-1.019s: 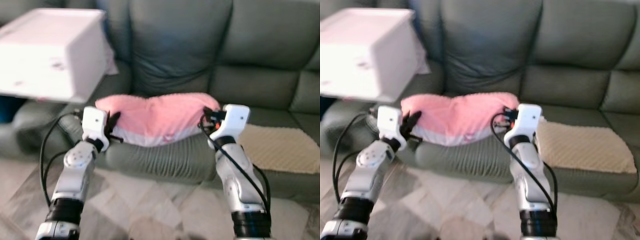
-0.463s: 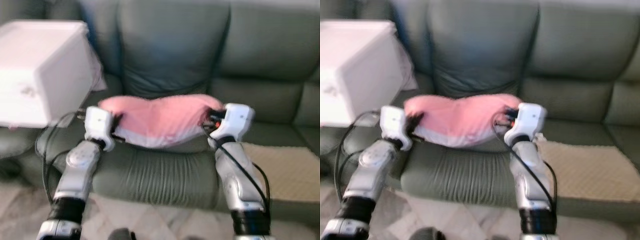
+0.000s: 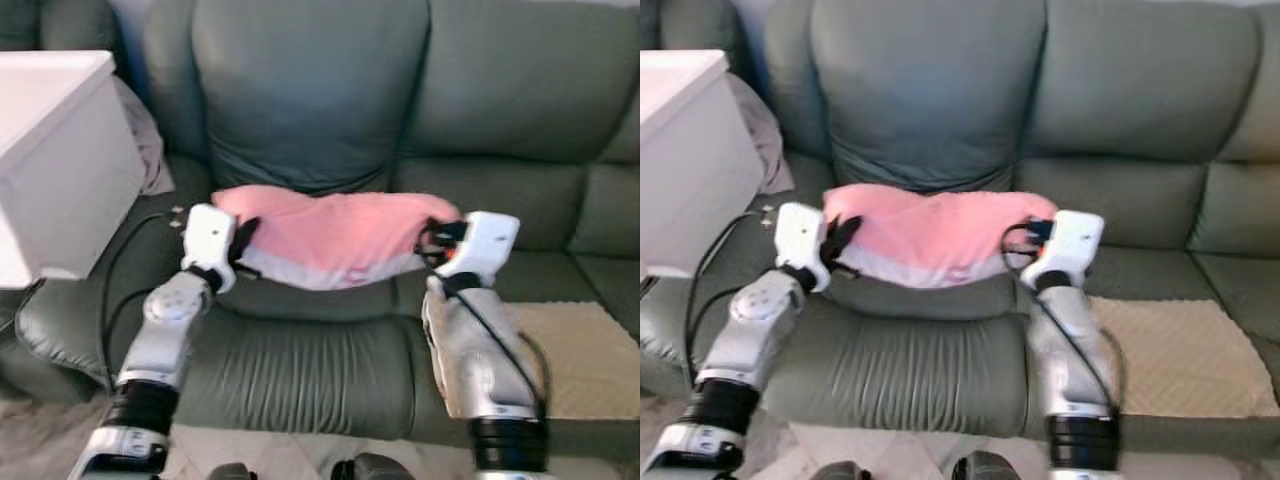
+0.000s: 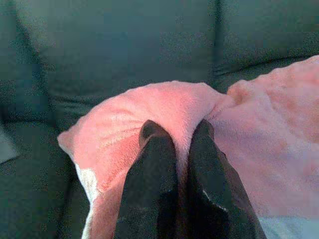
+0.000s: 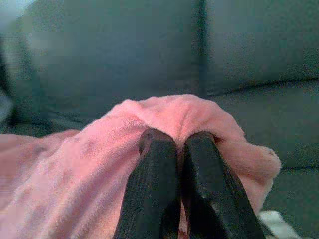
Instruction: Move the pillow to the sofa
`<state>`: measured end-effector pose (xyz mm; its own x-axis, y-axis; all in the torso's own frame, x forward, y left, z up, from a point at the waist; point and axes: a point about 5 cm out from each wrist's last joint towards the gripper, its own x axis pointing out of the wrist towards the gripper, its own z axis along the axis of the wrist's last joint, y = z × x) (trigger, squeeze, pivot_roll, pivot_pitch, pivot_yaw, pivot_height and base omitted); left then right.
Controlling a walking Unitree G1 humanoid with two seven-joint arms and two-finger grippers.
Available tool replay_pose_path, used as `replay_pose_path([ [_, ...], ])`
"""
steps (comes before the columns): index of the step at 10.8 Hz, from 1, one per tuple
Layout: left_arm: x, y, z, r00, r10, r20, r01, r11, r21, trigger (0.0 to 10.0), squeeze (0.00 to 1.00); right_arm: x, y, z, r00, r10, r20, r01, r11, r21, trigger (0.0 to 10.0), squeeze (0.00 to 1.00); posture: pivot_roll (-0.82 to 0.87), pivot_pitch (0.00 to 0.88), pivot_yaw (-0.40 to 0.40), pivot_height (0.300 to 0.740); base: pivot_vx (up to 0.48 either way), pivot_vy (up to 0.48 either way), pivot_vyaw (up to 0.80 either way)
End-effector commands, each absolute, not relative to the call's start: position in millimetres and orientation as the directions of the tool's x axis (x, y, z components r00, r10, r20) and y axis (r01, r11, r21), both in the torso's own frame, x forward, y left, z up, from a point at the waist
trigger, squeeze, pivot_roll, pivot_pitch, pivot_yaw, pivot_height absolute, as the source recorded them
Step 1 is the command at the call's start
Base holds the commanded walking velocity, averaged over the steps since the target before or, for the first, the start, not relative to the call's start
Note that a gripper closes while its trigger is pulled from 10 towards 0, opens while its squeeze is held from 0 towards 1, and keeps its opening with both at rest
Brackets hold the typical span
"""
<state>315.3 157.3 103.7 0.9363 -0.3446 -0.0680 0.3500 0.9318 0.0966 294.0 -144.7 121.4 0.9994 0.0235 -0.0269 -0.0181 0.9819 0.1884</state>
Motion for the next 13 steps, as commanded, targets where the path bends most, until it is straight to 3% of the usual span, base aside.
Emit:
replay_pose_path([
  [1, 316, 163, 105, 0.941, -0.334, -0.056, 0.338, 0.933, 0.125, 10.0, 0.0, 295, -143, 122, 0.999, 0.034, -0.026, -0.028, 0.981, 0.191, 10.0, 0.0, -0.01, 0.0, -0.04, 0.74, 0.0, 0.0, 0.0],
  [4, 317, 177, 100, 0.948, -0.306, -0.085, 0.316, 0.934, 0.164, 10.0, 0.0, 290, -144, 116, 0.999, 0.009, -0.045, 0.001, 0.979, 0.205, 10.0, 0.0, -0.01, 0.0, -0.024, 0.74, 0.0, 0.0, 0.0],
  [8, 319, 173, 101, 0.947, -0.312, -0.074, 0.32, 0.931, 0.173, 10.0, 0.0, 286, -137, 111, 0.997, 0.02, -0.068, -0.005, 0.976, 0.218, 10.0, 0.0, -0.01, 0.0, -0.021, 0.736, 0.0, 0.0, 0.0],
  [13, 319, 170, 101, 0.942, -0.328, -0.075, 0.336, 0.925, 0.175, 10.0, 0.0, 283, -137, 110, 0.998, 0.01, -0.069, 0.005, 0.974, 0.227, 10.0, 0.0, -0.01, 0.0, -0.009, 0.641, 0.0, 0.0, 0.0],
])
